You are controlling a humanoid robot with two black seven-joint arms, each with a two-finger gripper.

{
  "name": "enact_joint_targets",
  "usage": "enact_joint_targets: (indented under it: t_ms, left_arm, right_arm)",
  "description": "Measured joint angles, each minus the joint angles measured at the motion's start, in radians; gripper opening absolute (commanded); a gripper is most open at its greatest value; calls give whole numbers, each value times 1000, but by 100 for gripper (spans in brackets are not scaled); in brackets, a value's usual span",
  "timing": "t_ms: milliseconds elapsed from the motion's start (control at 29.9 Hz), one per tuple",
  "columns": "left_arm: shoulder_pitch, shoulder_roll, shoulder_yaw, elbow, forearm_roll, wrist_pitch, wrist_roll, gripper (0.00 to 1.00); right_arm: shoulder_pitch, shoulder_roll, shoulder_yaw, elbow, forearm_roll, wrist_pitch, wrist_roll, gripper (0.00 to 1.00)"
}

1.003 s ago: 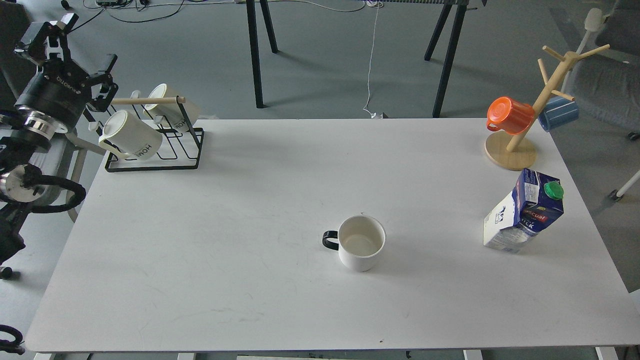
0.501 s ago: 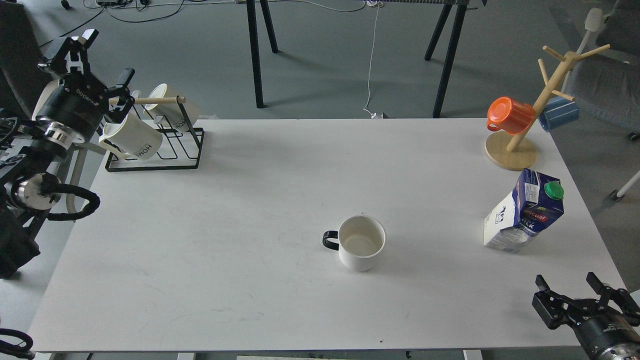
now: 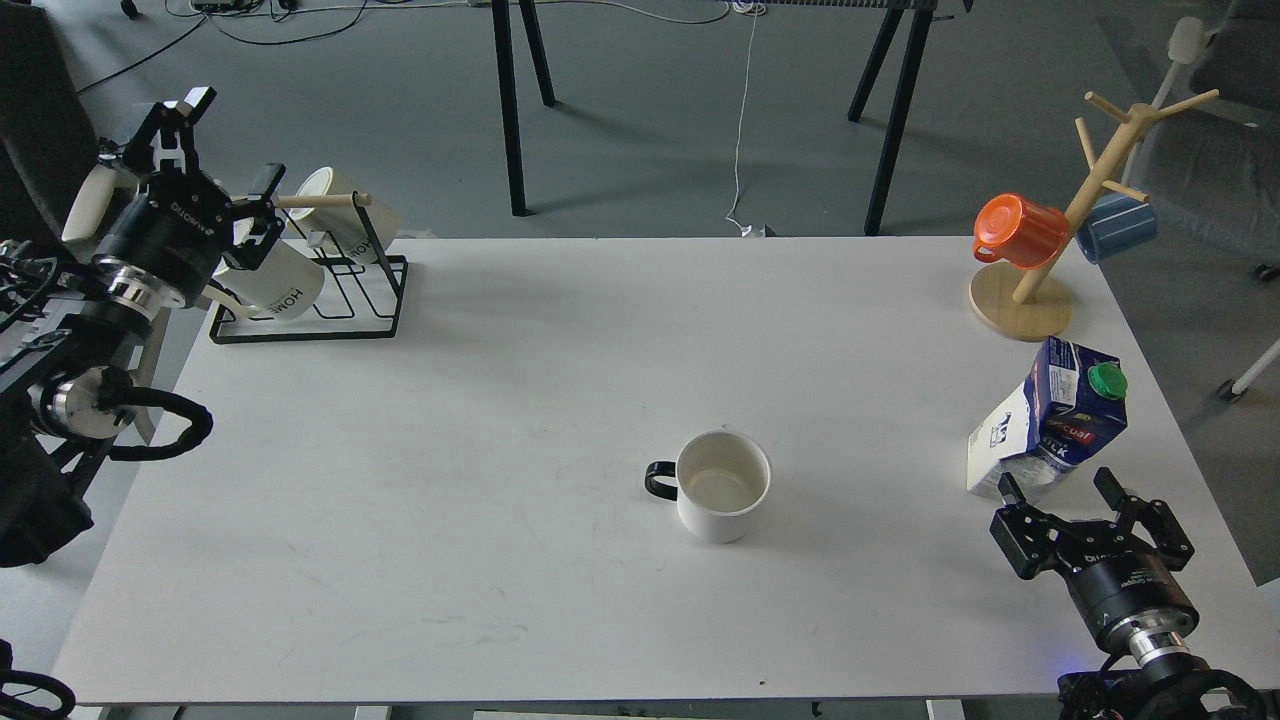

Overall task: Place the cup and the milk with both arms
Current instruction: 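Reach the right gripper up to the milk carton and grasp it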

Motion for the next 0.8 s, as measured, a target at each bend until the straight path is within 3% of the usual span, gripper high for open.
enact_joint_targets:
  t_ms: [668, 802]
  left_arm:
    - [40, 4, -2, 0, 0, 0, 0, 94]
    - [44, 6, -2, 1, 0, 0, 0, 94]
  right_arm:
    - [158, 106, 9, -156, -3, 0, 0, 98]
    - [172, 123, 10, -179, -3, 0, 0, 93]
